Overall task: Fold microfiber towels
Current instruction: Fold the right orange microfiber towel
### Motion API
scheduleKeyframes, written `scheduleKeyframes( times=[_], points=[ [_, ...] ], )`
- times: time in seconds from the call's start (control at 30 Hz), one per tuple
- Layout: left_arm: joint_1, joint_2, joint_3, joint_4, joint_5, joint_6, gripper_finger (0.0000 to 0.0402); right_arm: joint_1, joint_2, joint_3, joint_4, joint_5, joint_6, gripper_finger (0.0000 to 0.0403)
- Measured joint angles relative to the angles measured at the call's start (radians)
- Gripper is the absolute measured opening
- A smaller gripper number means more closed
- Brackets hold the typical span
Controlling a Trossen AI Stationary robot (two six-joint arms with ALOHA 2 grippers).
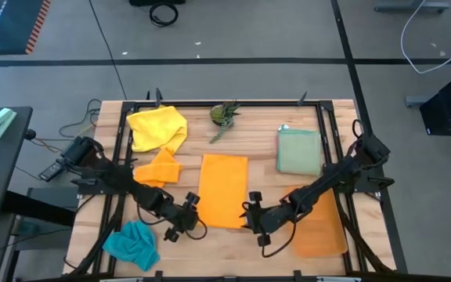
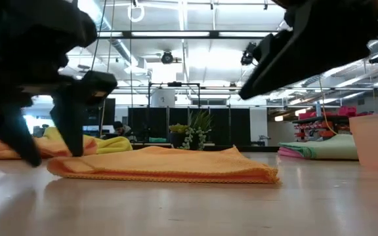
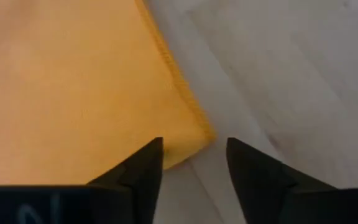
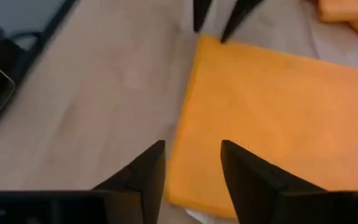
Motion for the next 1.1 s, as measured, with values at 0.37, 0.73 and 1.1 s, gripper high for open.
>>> scheduleKeyframes(
  times=[0.37,0.73,1.1],
  points=[
    [0.006,0.063,0.004,0.018,0.025,-0.029,0.0186,-0.010,0.079,-0.004,0.060,-0.059,-0.011,0.0184],
    [0.005,0.065,0.003,0.006,0.030,-0.059,0.0108,-0.022,0.186,-0.006,0.105,-0.129,0.009,0.0184],
    [0.003,0.087,0.004,0.010,0.018,-0.152,0.0079,-0.017,0.238,0.001,0.119,-0.094,0.056,0.0127]
  ],
)
